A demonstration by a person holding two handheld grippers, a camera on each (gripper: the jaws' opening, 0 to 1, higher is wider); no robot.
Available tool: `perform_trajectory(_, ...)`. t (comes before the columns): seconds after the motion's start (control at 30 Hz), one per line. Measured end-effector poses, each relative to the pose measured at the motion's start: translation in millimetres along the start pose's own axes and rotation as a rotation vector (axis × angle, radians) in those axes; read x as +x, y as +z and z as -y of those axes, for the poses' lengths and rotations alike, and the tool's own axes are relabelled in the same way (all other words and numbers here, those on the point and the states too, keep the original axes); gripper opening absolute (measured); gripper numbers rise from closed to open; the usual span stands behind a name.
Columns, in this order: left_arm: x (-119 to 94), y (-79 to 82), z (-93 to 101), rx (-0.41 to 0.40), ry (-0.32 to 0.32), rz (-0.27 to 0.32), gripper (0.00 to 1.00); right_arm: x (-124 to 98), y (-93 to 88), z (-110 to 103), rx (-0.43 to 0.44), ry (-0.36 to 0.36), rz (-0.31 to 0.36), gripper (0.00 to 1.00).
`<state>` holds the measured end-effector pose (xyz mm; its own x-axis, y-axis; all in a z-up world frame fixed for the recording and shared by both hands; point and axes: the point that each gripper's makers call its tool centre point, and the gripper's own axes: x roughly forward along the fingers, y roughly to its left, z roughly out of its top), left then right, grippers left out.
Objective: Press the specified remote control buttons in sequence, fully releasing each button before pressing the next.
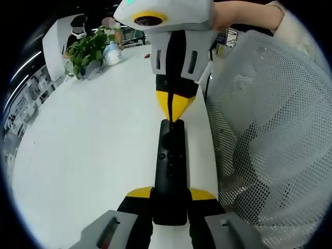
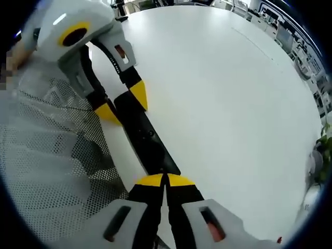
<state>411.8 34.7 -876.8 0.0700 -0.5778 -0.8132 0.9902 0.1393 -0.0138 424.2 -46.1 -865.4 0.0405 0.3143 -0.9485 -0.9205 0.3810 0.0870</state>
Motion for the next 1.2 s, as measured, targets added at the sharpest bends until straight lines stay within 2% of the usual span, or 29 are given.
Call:
perform_trajectory(0.27,0.2,0.1,0.2,-0.001,0.001,0.001,0.25,6.4,5.6,-1.1,-0.059,-0.023,-0.025,0.0)
perform_trajectory(0.37,0.3,0.1,0.1,-0.002,0.0,0.001,0.25,7.6,9.7,-5.2,-0.061,-0.005,-0.014,0.0)
perform_trajectory(0.5,0.1,-0.1,0.1,-0.002,-0.001,0.001,0.25,9.4,10.1,-6.6,-0.092,-0.011,-0.037,0.0)
perform_trajectory(1.0,-0.2,0.0,0.6,-0.003,-0.002,0.003,0.25,7.3,7.1,-2.9,-0.096,-0.036,-0.047,0.0)
perform_trajectory(1.2,-0.1,0.0,0.5,-0.005,-0.001,0.005,0.25,7.8,6.7,-1.4,-0.05,-0.016,-0.042,0.0)
